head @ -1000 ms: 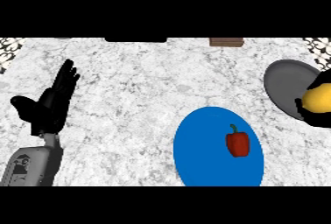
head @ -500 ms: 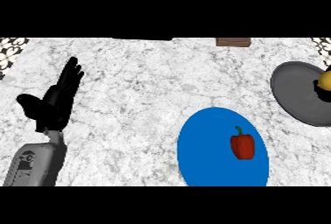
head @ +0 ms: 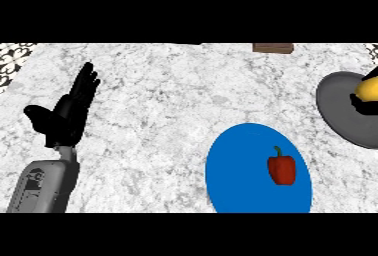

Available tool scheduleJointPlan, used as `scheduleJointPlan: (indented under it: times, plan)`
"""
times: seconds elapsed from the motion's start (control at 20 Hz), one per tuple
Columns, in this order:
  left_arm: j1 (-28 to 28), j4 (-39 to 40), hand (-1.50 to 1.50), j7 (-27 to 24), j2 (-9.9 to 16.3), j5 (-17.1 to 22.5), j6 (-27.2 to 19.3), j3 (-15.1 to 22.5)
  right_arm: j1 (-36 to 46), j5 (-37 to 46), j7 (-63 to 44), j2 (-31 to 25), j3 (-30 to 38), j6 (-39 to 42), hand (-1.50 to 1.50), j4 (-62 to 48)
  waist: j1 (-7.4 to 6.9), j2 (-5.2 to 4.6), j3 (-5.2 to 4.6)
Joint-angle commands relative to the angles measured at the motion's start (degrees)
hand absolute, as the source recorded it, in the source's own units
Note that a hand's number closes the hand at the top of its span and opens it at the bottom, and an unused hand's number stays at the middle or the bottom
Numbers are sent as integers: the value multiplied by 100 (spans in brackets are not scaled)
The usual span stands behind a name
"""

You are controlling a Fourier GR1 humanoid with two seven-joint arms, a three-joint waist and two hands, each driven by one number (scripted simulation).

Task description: Pick the lemon from the plate and place it in the pan

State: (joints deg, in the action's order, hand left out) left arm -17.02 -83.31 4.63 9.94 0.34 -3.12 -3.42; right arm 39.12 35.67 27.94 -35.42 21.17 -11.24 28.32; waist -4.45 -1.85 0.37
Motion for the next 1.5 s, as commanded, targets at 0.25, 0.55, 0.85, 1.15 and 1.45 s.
scheduleJointPlan:
  times: [0.25,0.55,0.85,1.15,1.45]
  plan:
    - [-23,-15,0,20,-123,-115,-77,144,434,-143,294,-100,32,1642,-150,-1424,-84,-41,12]
    - [-90,58,0,99,-5,33,-7,-60,552,-536,1018,-166,506,1455,-150,-1580,50,-6,10]
    - [291,10,0,-181,-157,-91,-150,4,223,-1411,1751,-516,1342,2280,-150,-1792,239,69,1]
    - [354,-10,0,-113,108,56,41,-219,-447,-1607,2348,-1230,1419,4199,-150,-1999,353,126,-11]
    - [310,-215,0,136,65,15,-94,-201,-882,-1855,2623,-1777,1496,5259,-150,-1793,424,160,-7]
